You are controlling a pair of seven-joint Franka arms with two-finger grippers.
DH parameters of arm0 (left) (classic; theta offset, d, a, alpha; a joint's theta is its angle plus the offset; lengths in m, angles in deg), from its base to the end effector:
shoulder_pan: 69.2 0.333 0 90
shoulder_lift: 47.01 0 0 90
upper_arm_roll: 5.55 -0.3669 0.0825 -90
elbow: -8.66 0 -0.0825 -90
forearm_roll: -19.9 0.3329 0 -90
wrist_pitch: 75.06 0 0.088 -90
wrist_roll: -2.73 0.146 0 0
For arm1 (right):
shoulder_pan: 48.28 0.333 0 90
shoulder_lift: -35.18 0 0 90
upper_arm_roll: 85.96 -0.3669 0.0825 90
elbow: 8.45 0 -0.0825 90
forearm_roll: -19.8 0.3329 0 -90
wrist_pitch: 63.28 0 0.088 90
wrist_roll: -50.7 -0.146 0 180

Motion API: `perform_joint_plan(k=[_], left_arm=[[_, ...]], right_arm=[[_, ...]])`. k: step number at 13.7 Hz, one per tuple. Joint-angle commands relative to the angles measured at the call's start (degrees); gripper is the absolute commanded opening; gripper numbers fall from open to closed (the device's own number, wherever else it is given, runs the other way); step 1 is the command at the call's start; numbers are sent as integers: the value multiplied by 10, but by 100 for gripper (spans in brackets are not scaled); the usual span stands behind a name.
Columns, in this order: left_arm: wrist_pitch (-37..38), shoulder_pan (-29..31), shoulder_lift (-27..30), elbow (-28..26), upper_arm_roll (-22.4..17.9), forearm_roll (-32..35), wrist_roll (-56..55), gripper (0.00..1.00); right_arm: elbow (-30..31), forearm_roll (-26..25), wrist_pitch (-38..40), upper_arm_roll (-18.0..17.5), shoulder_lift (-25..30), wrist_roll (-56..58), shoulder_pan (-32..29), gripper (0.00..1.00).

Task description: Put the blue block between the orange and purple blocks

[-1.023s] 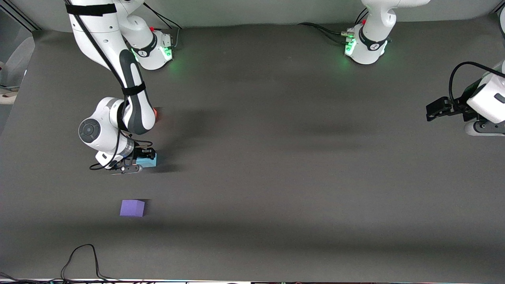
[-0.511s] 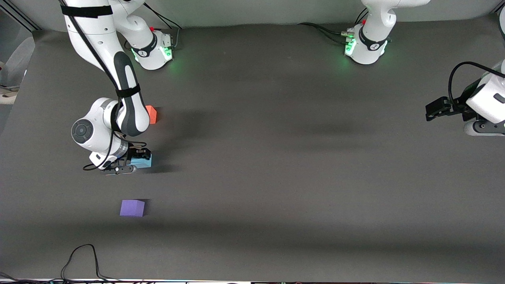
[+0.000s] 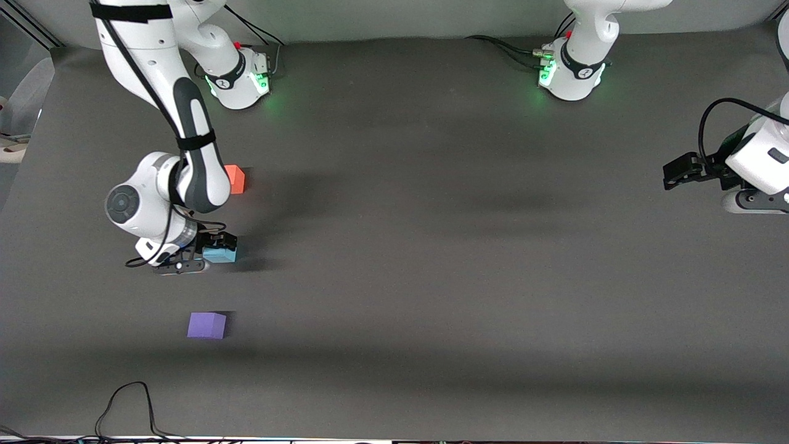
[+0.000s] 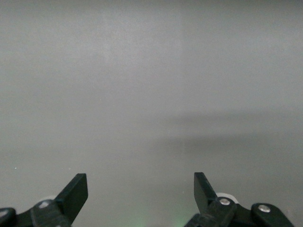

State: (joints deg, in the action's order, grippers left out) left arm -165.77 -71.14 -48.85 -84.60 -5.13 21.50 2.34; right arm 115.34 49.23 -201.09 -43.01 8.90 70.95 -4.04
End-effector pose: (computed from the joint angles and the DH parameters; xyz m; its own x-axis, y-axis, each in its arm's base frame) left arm 0.5095 -0.0169 0.5974 0.9965 -0.0346 -0.0764 -0.0369 -0.9989 -0.0281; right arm 0.5406 0.0406 0.2767 0.9991 0.0238 -0.0337 0.0229 -0.9993 -0.0283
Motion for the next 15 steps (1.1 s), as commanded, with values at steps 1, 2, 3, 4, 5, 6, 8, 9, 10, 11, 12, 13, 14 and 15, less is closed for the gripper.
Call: perform_joint_plan(k=[1, 2, 3, 4, 5, 6, 8, 9, 10, 11, 12, 13, 14, 15], left_arm=[[5, -1, 1, 1, -1, -5, -7, 100], [5, -1, 1, 1, -1, -5, -7, 100], [6, -1, 1, 1, -1, -6, -7, 100], [6, 0, 1, 1, -1, -6, -7, 100], [6, 0, 2, 1, -1, -6, -7, 100], [6, 0, 2, 1, -1, -6, -7, 100], [7, 0, 2, 1, -1, -6, -7, 100], [7, 0, 2, 1, -1, -6, -7, 100], [7, 1, 2, 1, -1, -6, -7, 100], [7, 1, 2, 1, 0, -6, -7, 100], [7, 1, 2, 1, -1, -6, -7, 100], [7, 1, 2, 1, -1, -6, -7, 100], [7, 1, 2, 1, -1, -6, -7, 100], [7, 1, 2, 1, 0, -6, -7, 100]], right_arm=[[-7, 3, 62, 37, 85, 22, 3, 100], [-21, -16, 80, 43, 103, 20, 4, 100], [-43, -42, 107, 51, 119, 15, 3, 100], [-70, -55, 143, 54, 133, 12, 3, 100], [-98, -57, 175, 62, 145, -3, 3, 100], [-135, -61, 202, 67, 152, -20, 4, 100], [-214, -102, 286, 69, 159, -42, 3, 100], [-250, -117, 328, 68, 168, -70, 4, 100], [-275, -132, 360, 65, 176, -92, 7, 100], [-290, -140, 379, 64, 191, -121, 15, 100], [-292, -144, 382, 60, 207, -148, 18, 100], [-295, -173, 392, 35, 221, -167, 12, 100], [-296, -233, 402, -24, 244, -191, -14, 100], [-287, -280, 403, -111, 271, -225, -78, 100]])
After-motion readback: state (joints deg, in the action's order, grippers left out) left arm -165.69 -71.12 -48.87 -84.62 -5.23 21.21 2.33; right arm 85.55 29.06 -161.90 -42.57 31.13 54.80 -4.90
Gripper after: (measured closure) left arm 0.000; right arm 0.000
